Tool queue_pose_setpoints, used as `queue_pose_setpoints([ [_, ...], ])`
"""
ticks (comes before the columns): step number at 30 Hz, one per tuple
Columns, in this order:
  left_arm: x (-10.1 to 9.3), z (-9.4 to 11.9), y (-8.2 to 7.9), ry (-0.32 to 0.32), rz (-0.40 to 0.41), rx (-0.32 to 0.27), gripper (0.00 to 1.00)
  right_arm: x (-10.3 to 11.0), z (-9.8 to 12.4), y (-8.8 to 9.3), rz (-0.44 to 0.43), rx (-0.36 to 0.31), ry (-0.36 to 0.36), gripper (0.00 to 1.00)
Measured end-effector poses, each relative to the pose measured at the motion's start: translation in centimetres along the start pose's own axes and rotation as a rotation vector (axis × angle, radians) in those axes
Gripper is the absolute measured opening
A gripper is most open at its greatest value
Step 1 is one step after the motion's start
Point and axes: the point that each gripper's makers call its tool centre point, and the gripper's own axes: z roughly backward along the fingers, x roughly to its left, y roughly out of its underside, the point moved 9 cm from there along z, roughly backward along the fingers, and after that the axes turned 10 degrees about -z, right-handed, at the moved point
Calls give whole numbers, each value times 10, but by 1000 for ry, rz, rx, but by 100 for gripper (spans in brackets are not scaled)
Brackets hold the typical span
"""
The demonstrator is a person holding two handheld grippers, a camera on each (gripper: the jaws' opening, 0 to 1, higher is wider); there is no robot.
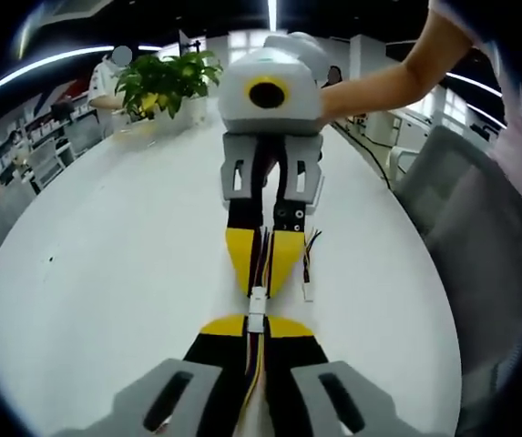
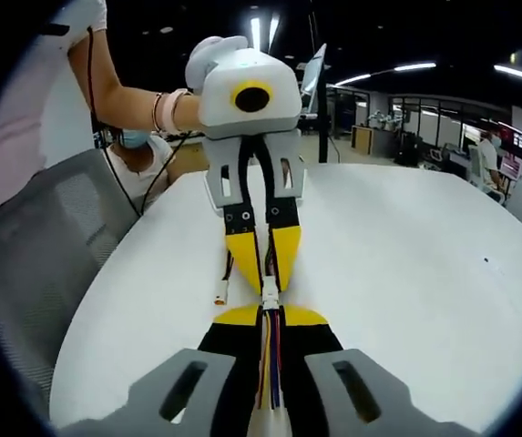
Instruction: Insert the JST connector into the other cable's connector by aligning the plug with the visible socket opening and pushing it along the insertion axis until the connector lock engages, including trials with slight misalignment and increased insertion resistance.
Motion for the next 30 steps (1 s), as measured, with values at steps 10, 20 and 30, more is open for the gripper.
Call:
queue_pose_setpoints([
  [10,2,-7,11,17,-1,20,0,-3,-7,10,-7,13,-6,2],
  [20,0,-11,18,21,5,31,0,-4,-10,16,-18,15,-10,3],
  [30,1,-17,21,20,19,24,0,-4,-9,19,-35,6,-7,3],
])
